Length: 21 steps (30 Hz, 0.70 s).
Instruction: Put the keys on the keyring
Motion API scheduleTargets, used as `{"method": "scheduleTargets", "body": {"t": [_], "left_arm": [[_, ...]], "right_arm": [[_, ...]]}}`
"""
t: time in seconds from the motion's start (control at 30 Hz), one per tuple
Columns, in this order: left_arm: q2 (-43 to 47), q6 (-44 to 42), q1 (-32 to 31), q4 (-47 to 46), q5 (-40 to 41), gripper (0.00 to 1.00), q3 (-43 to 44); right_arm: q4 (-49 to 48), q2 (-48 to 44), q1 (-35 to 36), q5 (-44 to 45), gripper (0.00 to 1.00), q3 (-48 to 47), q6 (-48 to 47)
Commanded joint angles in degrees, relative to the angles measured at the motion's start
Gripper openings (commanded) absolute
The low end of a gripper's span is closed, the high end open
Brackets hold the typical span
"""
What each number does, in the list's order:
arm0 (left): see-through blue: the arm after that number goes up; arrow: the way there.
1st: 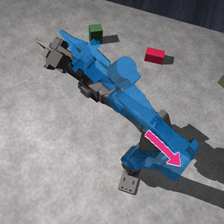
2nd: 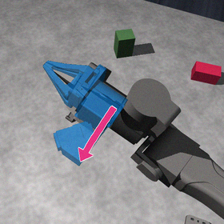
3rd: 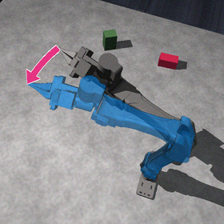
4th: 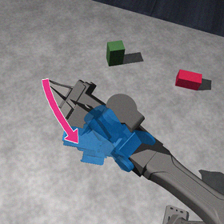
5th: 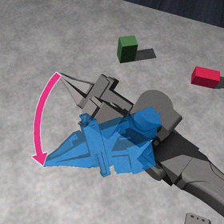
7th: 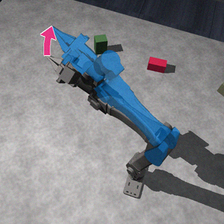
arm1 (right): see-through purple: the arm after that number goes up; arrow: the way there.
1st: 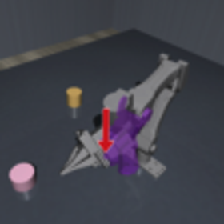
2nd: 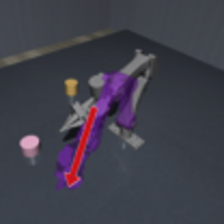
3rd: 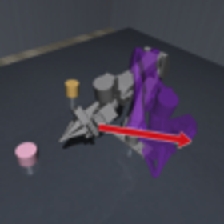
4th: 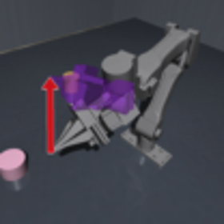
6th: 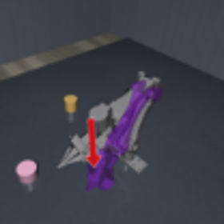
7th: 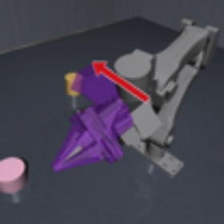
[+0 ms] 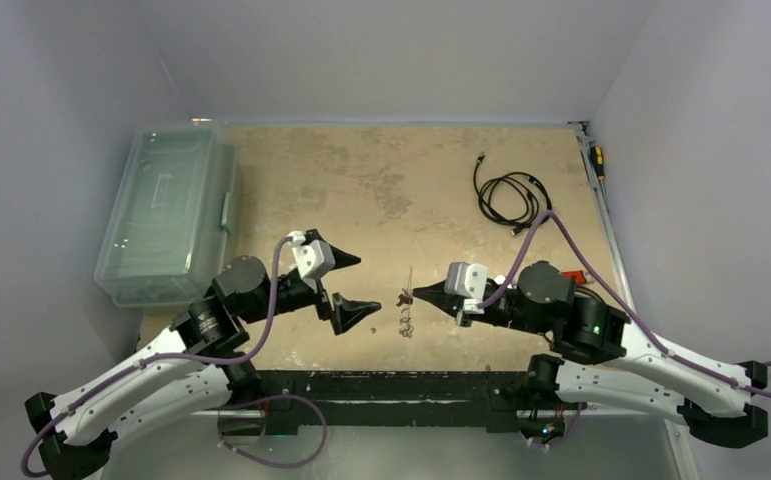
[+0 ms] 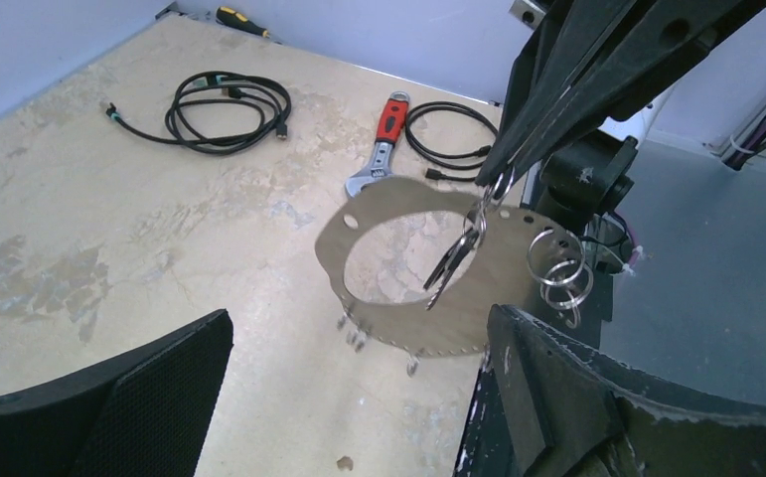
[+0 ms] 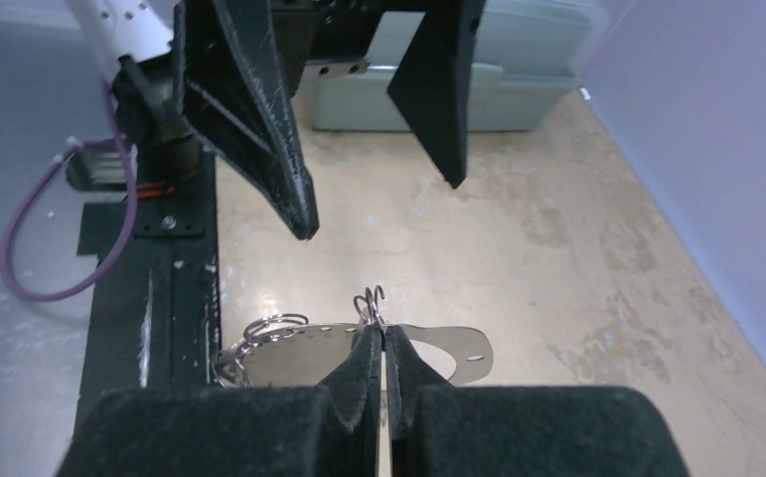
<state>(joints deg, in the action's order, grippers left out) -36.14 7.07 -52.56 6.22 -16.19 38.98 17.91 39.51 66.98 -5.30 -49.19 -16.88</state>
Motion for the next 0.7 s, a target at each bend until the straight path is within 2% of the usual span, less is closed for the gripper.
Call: {"method": "scheduleTargets", "body": {"t": [0.0, 0.17, 0.47, 0.6, 0.67], "left_arm": [[1.5, 2.4, 0.3, -4.7, 0.0, 0.99, 0.7], [3.7, 0.8, 0.4, -8.5, -5.3, 0.95, -0.1], [3.4, -0.7, 0.4, -9.8, -4.8, 0.93, 2.5], [5.1, -1.2, 0.5, -14.6, -13.7, 0.85, -1.2], [6.3, -1.0, 0.5, -17.0, -15.4, 0.82, -3.3]], "right_arm": [[-5.7, -2.7, -0.3, 5.1, 0.00, 0.1, 2.9], [-6.7, -5.4, -0.3, 6.0, 0.00, 1.3, 3.7], [-9.4, -7.7, -0.3, 7.3, 0.00, 4.0, 4.0], [-10.9, -8.1, -0.3, 4.0, 0.00, 4.6, 4.5], [-11.1, -7.7, -0.3, 1.7, 0.00, 4.5, 4.8]]}}
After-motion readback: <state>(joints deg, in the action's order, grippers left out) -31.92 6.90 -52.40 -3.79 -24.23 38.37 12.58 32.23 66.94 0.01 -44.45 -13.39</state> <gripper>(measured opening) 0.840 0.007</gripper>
